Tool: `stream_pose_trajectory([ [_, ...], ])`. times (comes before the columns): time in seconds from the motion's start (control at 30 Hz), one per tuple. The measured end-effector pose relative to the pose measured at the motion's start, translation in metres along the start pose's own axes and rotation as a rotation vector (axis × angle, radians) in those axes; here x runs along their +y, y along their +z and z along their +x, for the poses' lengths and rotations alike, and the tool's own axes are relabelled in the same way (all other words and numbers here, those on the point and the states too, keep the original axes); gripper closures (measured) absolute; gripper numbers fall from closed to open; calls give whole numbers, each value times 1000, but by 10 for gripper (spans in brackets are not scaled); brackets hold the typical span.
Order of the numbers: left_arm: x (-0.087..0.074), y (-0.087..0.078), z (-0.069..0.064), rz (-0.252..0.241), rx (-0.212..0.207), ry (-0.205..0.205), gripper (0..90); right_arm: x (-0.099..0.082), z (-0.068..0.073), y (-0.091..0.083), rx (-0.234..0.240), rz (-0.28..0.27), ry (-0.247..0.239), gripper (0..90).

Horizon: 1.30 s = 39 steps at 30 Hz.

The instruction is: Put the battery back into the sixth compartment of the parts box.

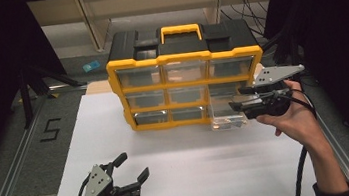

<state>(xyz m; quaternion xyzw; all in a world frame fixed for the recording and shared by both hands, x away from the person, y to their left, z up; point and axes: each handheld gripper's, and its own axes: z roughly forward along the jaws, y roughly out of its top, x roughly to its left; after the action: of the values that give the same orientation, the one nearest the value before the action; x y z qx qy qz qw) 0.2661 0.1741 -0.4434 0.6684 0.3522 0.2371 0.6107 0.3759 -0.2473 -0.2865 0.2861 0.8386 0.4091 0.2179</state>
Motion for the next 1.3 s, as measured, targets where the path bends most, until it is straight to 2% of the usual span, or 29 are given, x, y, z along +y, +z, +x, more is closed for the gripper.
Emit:
stream_pose_trajectory([
  [0.07,-1,1,0,-14,-11,-5,161,2,5,2,0,-23,8,387],
  [0.13,0,0,0,1,0,0,161,3,10,4,10,-41,16,362],
  [0.23,0,0,1,-1,-1,1,161,4,17,8,26,-56,26,329],
  [0.4,0,0,0,0,-1,2,161,3,28,12,11,-72,13,316],
  [0.73,0,0,0,-1,1,-1,161,-4,41,15,15,-171,58,283],
  [0.8,0,0,0,-2,0,0,160,-6,43,16,30,-174,62,279],
  [1.0,0,0,0,0,-1,3,161,-15,51,15,24,-180,75,240],
  [1.3,0,0,0,-4,-5,0,160,-32,62,15,35,-220,109,216],
])
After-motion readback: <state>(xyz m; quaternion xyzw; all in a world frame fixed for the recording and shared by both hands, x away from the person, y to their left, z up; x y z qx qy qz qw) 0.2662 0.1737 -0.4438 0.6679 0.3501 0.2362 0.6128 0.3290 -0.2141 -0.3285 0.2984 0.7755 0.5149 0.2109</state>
